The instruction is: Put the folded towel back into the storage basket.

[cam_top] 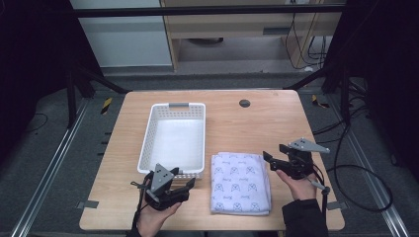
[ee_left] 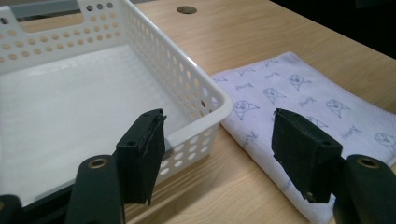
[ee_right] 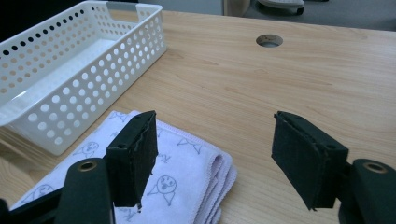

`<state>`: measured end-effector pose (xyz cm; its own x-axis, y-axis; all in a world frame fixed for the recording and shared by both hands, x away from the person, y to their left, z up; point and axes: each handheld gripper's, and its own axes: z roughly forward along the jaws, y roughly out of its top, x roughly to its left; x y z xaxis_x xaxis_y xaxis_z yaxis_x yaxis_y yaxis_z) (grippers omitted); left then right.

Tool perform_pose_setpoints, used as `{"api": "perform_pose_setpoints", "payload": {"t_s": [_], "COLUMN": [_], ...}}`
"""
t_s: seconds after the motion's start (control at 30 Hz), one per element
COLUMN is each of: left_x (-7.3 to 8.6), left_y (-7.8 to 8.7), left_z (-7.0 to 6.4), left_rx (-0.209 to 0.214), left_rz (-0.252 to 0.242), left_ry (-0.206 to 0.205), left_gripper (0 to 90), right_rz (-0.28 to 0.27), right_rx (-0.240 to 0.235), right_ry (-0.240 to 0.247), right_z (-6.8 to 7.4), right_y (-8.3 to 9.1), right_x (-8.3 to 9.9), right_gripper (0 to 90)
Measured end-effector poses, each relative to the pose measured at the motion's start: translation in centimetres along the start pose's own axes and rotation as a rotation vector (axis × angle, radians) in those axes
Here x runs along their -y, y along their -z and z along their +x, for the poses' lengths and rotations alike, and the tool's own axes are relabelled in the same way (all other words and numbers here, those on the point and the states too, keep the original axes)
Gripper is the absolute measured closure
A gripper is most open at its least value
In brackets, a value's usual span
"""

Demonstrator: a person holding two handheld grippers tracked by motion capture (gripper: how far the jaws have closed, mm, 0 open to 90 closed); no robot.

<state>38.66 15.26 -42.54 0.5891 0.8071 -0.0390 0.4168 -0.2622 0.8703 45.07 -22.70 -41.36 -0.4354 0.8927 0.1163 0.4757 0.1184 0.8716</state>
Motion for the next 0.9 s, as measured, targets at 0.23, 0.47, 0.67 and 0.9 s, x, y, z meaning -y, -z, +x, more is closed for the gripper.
{"api": "perform_pose_setpoints", "payload": {"t_s": [0.23,0.47,0.67,0.9], "left_x": [0.2,0.6,1.2,1.7], "left_y": [-0.9,-1.8,-2.9,-4.7], "left_z": [-1.3,-2.3,-3.4,-4.2], "left_rx": [0.028,0.043,0.053,0.071], "left_rz": [0.027,0.054,0.097,0.138], "left_ry": [-0.008,-0.024,-0.031,-0.019], "left_gripper": [34.7,35.2,36.2,37.2], "right_rz": [0.019,0.042,0.066,0.096], "right_rx": [-0.008,-0.008,0.005,-0.011], "right_ry": [-0.007,-0.005,-0.011,-0.018], "right_z": [0.0,-0.1,-0.4,-0.6], "right_y": [-0.8,-1.6,-2.4,-3.4], "right_x": [0.5,1.0,1.8,2.5], "right_gripper": [32.0,33.2,34.2,34.2]}}
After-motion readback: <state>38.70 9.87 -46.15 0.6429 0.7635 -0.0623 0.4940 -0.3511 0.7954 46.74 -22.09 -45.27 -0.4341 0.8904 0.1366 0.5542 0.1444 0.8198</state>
